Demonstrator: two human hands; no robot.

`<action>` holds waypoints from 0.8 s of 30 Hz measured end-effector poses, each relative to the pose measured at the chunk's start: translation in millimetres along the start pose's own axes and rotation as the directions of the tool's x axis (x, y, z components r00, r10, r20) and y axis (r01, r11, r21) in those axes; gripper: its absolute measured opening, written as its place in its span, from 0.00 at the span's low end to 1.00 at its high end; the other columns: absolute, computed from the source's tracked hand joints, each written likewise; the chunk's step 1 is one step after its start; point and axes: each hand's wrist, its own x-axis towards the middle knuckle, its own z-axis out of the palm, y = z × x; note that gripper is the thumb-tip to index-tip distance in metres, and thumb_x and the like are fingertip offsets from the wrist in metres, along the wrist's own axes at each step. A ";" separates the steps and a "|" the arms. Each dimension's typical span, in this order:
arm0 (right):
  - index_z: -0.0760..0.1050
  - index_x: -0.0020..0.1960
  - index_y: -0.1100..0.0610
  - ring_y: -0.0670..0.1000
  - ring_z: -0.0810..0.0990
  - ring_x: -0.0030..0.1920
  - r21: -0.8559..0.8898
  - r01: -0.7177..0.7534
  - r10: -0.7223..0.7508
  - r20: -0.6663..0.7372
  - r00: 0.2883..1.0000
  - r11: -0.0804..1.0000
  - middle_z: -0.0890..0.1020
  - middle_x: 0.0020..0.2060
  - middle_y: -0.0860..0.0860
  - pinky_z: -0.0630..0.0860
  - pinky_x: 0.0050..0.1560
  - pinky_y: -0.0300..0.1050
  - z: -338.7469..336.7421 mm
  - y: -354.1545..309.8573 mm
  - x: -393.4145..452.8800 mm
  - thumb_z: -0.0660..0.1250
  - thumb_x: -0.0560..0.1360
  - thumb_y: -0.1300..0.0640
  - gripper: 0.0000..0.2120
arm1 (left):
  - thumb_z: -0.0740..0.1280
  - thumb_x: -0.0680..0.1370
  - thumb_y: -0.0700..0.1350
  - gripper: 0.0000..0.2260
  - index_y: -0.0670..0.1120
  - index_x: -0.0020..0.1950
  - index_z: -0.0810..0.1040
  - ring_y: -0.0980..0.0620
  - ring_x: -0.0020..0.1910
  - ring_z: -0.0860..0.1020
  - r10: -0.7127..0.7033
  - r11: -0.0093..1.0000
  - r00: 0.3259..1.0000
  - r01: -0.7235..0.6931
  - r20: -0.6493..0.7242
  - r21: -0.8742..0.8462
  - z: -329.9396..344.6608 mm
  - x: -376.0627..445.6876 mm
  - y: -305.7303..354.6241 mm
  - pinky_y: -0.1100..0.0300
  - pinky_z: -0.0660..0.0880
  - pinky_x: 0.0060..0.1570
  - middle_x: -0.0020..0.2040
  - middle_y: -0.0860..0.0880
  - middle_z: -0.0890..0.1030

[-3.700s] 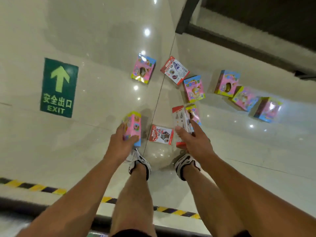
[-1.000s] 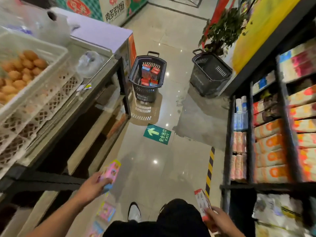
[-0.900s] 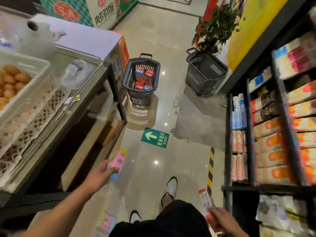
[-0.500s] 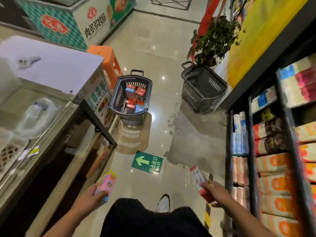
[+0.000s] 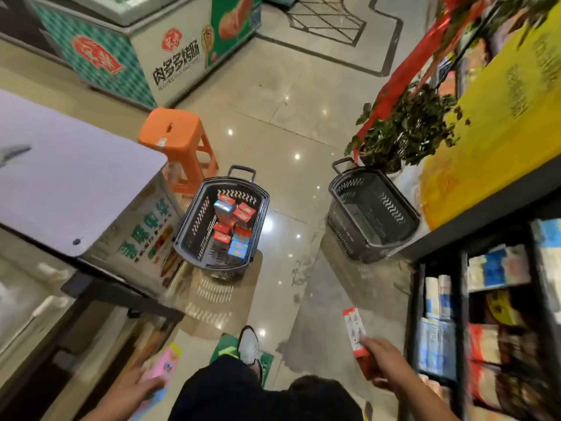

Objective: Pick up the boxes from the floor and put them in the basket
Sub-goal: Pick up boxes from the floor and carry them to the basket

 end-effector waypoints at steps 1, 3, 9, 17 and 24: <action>0.80 0.53 0.54 0.56 0.80 0.39 0.025 -0.033 0.033 -0.010 0.999 0.999 0.83 0.41 0.55 0.77 0.36 0.46 -7.7 -13.3 11.1 0.70 0.71 0.35 0.23 | 0.78 0.71 0.49 0.22 0.44 0.62 0.78 0.47 0.53 0.77 0.032 0.999 0.999 -0.032 -0.025 0.013 -6.7 9.5 29.0 0.55 0.70 0.52 0.58 0.44 0.80; 0.79 0.54 0.53 0.58 0.82 0.42 0.055 -0.067 0.068 -0.024 0.997 0.996 0.84 0.44 0.56 0.79 0.36 0.46 -22.0 -38.3 35.0 0.69 0.71 0.35 0.24 | 0.74 0.64 0.62 0.26 0.48 0.56 0.79 0.48 0.51 0.78 0.056 0.994 0.998 -0.053 -0.038 0.095 -21.7 25.3 93.8 0.54 0.71 0.50 0.56 0.46 0.81; 0.79 0.52 0.52 0.60 0.83 0.47 0.066 -0.050 0.054 -0.054 0.997 0.997 0.82 0.47 0.58 0.82 0.40 0.52 -40.6 -154.0 83.0 0.69 0.74 0.38 0.17 | 0.74 0.77 0.48 0.12 0.53 0.58 0.77 0.54 0.50 0.78 0.278 0.956 0.956 -0.285 -0.095 -0.067 -29.8 74.8 267.4 0.73 0.71 0.41 0.52 0.52 0.82; 0.82 0.51 0.59 0.54 0.74 0.32 -0.291 0.211 -0.147 0.228 0.963 0.933 0.78 0.33 0.56 0.67 0.31 0.43 -53.1 -346.5 179.9 0.66 0.78 0.45 0.17 | 0.76 0.72 0.53 0.11 0.53 0.51 0.82 0.51 0.47 0.83 -0.055 0.909 0.963 -0.061 -0.264 -0.412 26.8 109.1 285.6 0.55 0.77 0.47 0.50 0.49 0.85; 0.82 0.53 0.61 0.58 0.85 0.37 -0.377 0.272 -0.116 0.388 0.914 0.885 0.86 0.43 0.60 0.79 0.33 0.46 -4.5 -487.3 223.1 0.68 0.76 0.42 0.21 | 0.75 0.68 0.62 0.19 0.49 0.50 0.86 0.45 0.47 0.84 -0.458 0.654 0.875 0.214 -0.155 -0.726 81.2 89.3 229.7 0.53 0.76 0.46 0.49 0.46 0.86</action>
